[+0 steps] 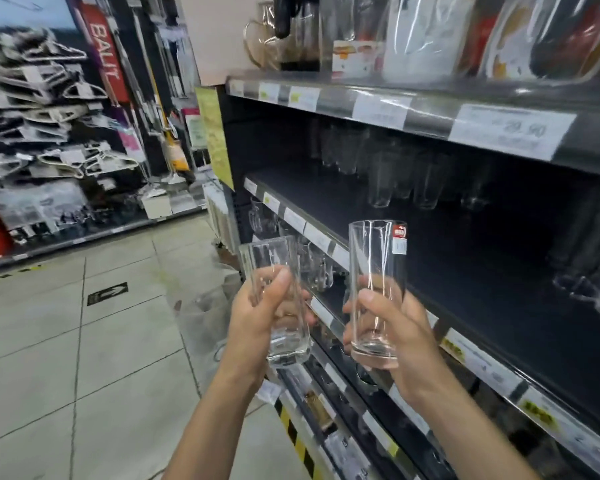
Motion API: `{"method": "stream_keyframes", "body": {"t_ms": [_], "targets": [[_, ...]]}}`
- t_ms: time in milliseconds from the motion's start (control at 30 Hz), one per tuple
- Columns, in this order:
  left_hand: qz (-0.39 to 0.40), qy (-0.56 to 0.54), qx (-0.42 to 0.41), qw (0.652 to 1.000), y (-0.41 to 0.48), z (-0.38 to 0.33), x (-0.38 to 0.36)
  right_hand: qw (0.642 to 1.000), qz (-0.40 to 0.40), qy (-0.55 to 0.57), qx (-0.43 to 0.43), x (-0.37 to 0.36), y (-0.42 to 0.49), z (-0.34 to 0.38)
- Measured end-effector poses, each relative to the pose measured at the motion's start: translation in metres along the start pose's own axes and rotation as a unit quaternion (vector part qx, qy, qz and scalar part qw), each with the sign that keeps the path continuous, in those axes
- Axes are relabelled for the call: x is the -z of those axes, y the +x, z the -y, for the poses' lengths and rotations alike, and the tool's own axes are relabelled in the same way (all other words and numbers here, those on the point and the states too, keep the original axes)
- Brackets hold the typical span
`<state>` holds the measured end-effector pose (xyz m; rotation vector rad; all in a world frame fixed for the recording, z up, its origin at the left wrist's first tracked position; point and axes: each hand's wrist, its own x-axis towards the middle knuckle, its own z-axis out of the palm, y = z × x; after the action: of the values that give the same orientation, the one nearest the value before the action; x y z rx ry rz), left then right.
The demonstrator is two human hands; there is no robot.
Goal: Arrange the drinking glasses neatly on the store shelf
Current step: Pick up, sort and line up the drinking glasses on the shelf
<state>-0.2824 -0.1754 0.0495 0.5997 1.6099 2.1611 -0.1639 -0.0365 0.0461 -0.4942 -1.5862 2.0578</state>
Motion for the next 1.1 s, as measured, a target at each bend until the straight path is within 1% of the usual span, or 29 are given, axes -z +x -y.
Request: {"method": "stream_keyframes", "body": {"t_ms": [133, 333, 433, 567, 700, 800, 933, 1000, 1100], "targets": [[-0.002, -0.037, 0.014, 0.999, 0.046, -0.006, 0.031, 1.0, 0.002, -0.002, -0.004, -0.035, 0.044, -0.011], [0.025, 0.007, 0.019, 0.999, 0.113, -0.005, 0.077, 1.0, -0.016, 0.023, -0.011, -0.074, 0.103, -0.03], [0.025, 0.005, 0.032, 0.999, 0.144, -0.008, 0.092, 0.999, -0.03, 0.02, -0.027, -0.089, 0.129, -0.035], [0.025, 0.001, 0.033, 0.999, 0.191, -0.007, 0.108, 0.999, -0.043, 0.02, -0.024, -0.105, 0.168, -0.04], [0.033, -0.003, 0.02, 0.999, 0.243, 0.0, 0.119, 0.998, -0.056, 0.016, -0.011, -0.115, 0.216, -0.045], [0.043, 0.022, 0.017, 0.999, 0.286, 0.003, 0.121, 0.997, -0.067, 0.027, -0.003, -0.124, 0.254, -0.045], [0.06, 0.048, 0.034, 0.996, 0.34, 0.0, 0.118, 0.995, -0.095, 0.021, 0.002, -0.131, 0.305, -0.041], [0.072, 0.059, 0.03, 0.995, 0.362, 0.0, 0.118, 0.994, -0.106, 0.016, 0.016, -0.135, 0.327, -0.038], [0.079, 0.045, 0.041, 0.995, 0.39, 0.004, 0.115, 0.992, -0.121, 0.018, 0.022, -0.136, 0.353, -0.038]]}}
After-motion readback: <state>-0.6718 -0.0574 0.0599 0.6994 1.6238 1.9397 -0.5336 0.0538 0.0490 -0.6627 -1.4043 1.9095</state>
